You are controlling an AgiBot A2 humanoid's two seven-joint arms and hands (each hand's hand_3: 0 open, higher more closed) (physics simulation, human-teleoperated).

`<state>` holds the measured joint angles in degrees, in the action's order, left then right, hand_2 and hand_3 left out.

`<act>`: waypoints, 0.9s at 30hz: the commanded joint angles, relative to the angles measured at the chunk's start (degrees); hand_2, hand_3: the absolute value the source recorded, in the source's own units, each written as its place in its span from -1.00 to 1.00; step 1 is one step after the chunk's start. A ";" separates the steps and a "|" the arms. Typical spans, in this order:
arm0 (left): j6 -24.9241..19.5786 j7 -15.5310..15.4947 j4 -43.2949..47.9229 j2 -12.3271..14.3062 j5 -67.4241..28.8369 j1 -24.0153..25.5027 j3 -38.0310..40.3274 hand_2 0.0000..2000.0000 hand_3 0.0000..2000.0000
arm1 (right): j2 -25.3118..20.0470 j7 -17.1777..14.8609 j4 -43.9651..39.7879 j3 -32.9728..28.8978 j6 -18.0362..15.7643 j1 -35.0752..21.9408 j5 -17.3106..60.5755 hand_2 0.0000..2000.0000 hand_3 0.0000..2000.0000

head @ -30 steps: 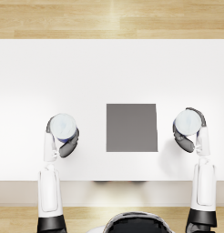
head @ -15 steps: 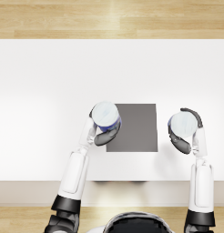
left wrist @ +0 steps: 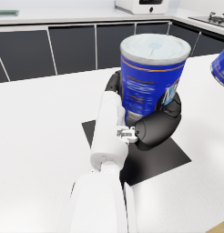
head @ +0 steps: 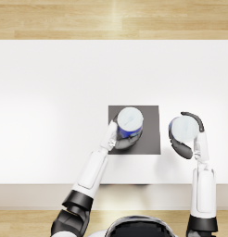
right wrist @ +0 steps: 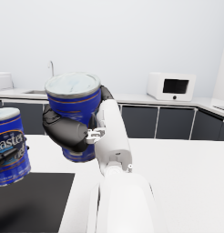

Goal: Pick up the blue can on the left and place it in the middle, then pick up the blue can on the right and place it on top of the can in the middle

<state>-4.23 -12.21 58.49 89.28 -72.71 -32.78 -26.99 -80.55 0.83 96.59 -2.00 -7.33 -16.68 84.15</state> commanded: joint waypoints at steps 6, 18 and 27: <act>0.02 -0.99 -8.31 0.18 0.02 -3.48 -4.85 1.00 0.52 | -0.43 0.01 4.02 1.44 0.03 -2.46 0.00 1.00 0.52; 2.55 -7.41 -7.06 -0.60 0.00 -0.70 -3.80 -1.00 -1.00 | -2.14 -0.08 3.71 6.99 0.03 -7.91 -0.01 1.00 0.52; 4.14 -2.65 21.61 -6.40 0.02 12.66 6.38 -1.00 -1.00 | -7.16 -0.10 -4.37 16.83 -0.45 -16.08 0.00 1.00 0.52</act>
<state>-0.07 -10.66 70.25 84.96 -72.70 -23.99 -24.42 -86.72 0.71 94.28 12.82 -7.78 -30.13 84.15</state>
